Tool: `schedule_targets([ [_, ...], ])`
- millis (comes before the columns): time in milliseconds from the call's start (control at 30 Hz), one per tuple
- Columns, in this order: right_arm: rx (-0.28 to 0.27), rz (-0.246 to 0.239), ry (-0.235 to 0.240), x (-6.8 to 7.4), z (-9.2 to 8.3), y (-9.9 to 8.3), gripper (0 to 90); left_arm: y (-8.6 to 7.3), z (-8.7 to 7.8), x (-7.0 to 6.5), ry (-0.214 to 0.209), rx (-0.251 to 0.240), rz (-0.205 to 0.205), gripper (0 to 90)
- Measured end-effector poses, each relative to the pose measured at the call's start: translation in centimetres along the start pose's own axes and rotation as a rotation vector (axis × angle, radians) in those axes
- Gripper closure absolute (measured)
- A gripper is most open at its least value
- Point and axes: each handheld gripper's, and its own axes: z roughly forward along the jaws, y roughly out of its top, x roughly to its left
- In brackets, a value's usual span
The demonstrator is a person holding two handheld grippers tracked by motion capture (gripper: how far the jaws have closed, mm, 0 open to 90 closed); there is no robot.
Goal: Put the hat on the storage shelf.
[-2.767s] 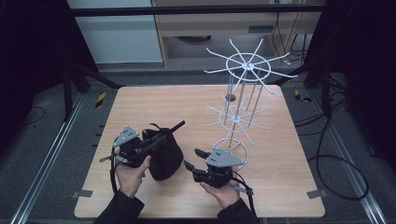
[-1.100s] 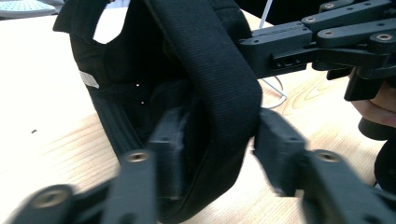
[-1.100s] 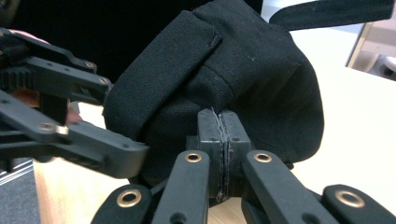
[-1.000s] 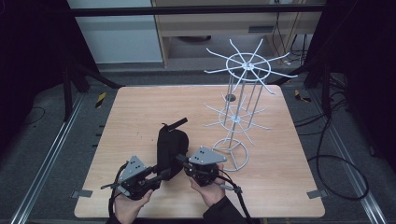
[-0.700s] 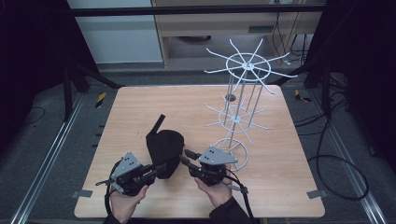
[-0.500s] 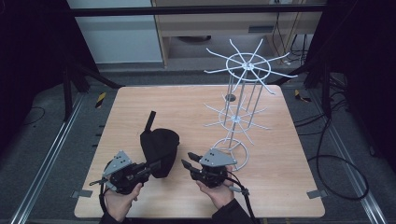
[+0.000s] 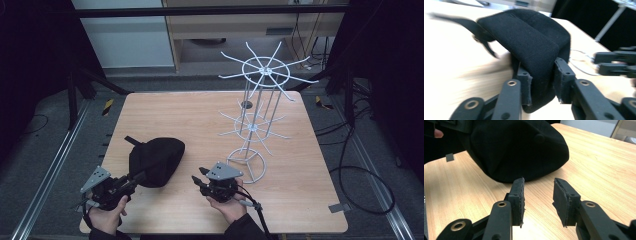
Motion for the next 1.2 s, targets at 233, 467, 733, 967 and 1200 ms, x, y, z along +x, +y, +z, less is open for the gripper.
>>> schedule_targets([
  [233,0.005,0.003,-0.01,-0.3,-0.2,-0.2,60.2,-0.8,0.2,2.8,0.082,0.012,-0.068,57.2],
  [467,0.01,0.005,-0.028,-0.9,-0.7,-0.4,58.7,-1.7,0.5,5.0,0.195,0.077,-0.103,44.3],
  [733,0.01,0.005,-0.046,-1.6,-1.4,-0.2,57.9,-2.1,0.9,5.7,0.269,0.161,-0.112,33.5],
  [967,0.013,0.001,-0.056,-2.0,-2.1,0.0,56.0,-1.9,0.7,4.4,0.348,0.207,0.071,23.4],
  [1200,-0.003,-0.018,-0.068,-2.5,-4.2,-0.5,54.2,0.6,0.6,3.3,0.309,0.125,0.165,23.6],
])
